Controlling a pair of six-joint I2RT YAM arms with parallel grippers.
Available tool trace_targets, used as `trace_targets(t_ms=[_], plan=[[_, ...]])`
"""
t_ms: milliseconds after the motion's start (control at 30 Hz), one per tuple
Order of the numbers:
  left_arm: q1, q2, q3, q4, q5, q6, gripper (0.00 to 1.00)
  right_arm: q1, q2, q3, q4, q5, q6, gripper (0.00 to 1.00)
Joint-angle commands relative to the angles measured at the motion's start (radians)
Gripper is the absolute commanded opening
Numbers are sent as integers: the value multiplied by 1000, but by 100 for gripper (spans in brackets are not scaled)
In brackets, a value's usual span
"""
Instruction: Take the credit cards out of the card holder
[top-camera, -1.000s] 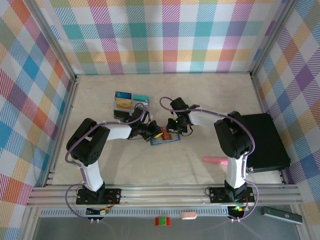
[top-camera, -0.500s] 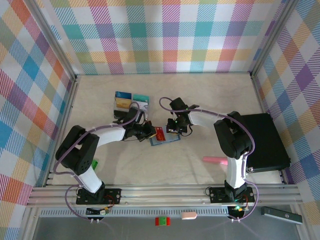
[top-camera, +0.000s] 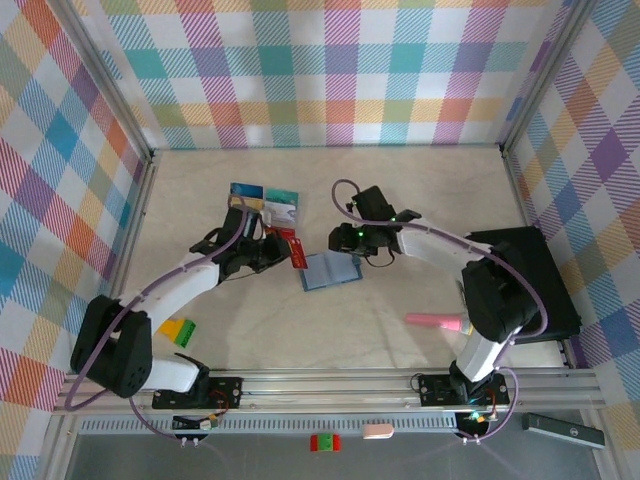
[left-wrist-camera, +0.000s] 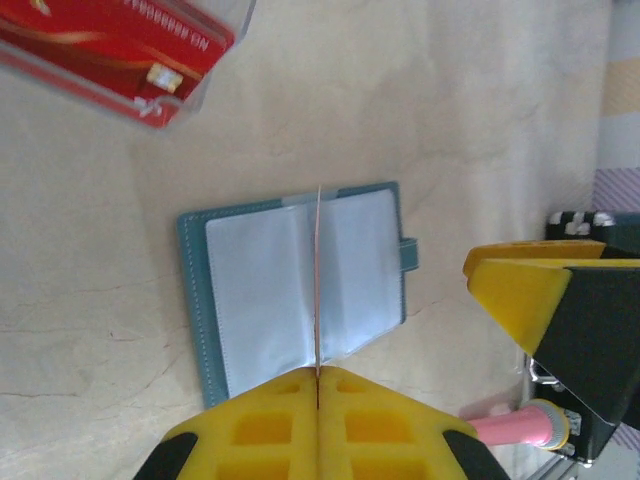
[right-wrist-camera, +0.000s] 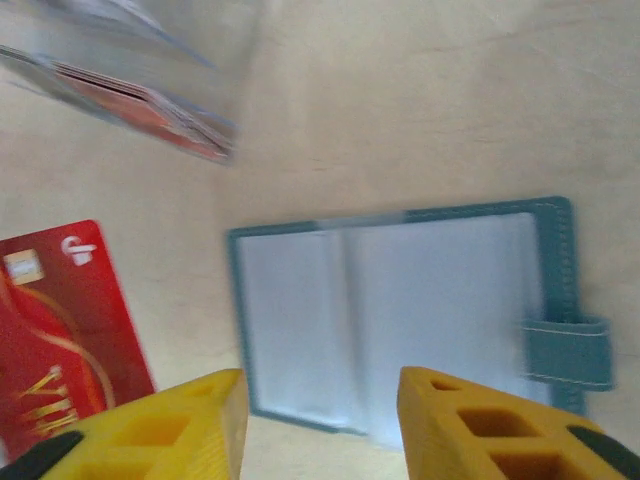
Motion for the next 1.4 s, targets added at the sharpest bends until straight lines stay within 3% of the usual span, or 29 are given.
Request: trace_targets(t_ms=[0, 267, 433, 567, 833, 1100, 1367], plan=[[33, -65, 16, 19, 26, 8, 0, -2, -46, -52, 146, -129, 44, 48], [83, -119, -38, 300, 151, -147, 0, -20, -78, -123, 500, -374, 287, 61], [91, -117, -32, 357, 181, -170, 0, -30, -52, -133, 684, -452, 420, 62], [93, -114, -33, 390, 198, -193, 0, -39, -59, -175, 834, -441, 474, 58], [94, -107, -28, 405, 213, -209, 0, -42, -34, -166, 893, -491, 496, 44], [94, -97, -21, 406, 208, -217, 0, -42, -33, -160, 878, -512, 476, 33], [100, -83, -16, 376, 192, -221, 1, -43, -36, -139, 808, -510, 413, 13]])
